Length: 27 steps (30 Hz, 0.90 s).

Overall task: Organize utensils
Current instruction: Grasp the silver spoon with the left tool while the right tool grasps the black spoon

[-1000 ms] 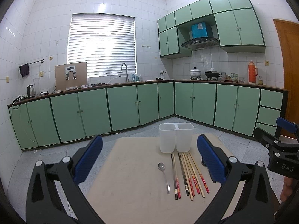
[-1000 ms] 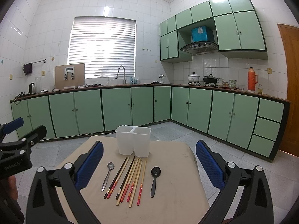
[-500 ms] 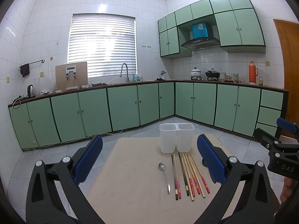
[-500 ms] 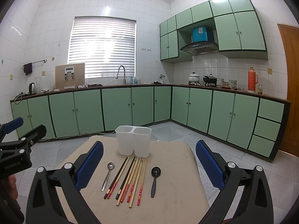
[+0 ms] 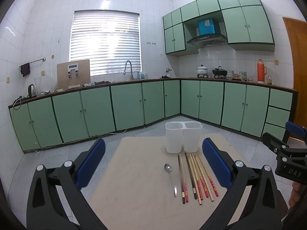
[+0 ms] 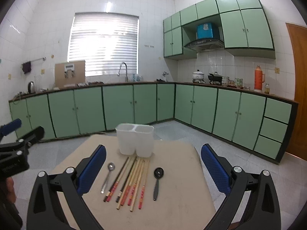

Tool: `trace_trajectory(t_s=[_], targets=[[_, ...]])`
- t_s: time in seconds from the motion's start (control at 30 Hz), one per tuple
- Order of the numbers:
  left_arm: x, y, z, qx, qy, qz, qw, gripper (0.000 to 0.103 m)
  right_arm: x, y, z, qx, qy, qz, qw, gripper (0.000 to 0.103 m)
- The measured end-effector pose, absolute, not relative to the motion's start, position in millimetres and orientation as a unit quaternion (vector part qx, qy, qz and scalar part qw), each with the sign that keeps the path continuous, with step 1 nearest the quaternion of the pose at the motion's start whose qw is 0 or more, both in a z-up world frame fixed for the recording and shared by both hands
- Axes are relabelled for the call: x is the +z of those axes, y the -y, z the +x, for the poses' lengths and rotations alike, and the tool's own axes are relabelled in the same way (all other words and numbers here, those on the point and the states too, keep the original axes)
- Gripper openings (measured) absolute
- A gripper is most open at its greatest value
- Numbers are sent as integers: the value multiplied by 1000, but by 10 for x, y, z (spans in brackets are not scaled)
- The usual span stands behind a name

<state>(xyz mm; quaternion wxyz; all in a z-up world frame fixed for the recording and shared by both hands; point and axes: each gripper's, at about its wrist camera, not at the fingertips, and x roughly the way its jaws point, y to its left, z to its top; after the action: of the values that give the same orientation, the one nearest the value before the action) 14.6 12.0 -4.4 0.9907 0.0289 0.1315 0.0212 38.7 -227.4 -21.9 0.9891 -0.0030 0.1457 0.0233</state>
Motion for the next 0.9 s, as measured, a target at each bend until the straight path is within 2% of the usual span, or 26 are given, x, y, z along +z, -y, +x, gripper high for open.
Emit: trace_trajectory(t_s=[0.17, 0.43, 0.53, 0.6, 0.9], targets=[[-239, -309, 559, 54, -195, 25, 979, 98, -404, 2399, 744, -9, -200, -16, 980, 97], [-830, -532, 1523, 58, -325, 20, 944, 98, -805, 2545, 1610, -4, -304, -9, 953, 85], [-1026, -504, 1834, 50, -360, 19, 932, 92, -980, 2550, 1973, 8, -346, 1, 938, 78], [-1181, -442, 2074, 38, -389, 11, 920, 81, -1115, 2545, 2201, 14, -377, 10, 926, 76], [-1607, -188, 2782, 24, -461, 3, 887, 80, -1617, 2502, 2795, 25, -459, 33, 887, 73]])
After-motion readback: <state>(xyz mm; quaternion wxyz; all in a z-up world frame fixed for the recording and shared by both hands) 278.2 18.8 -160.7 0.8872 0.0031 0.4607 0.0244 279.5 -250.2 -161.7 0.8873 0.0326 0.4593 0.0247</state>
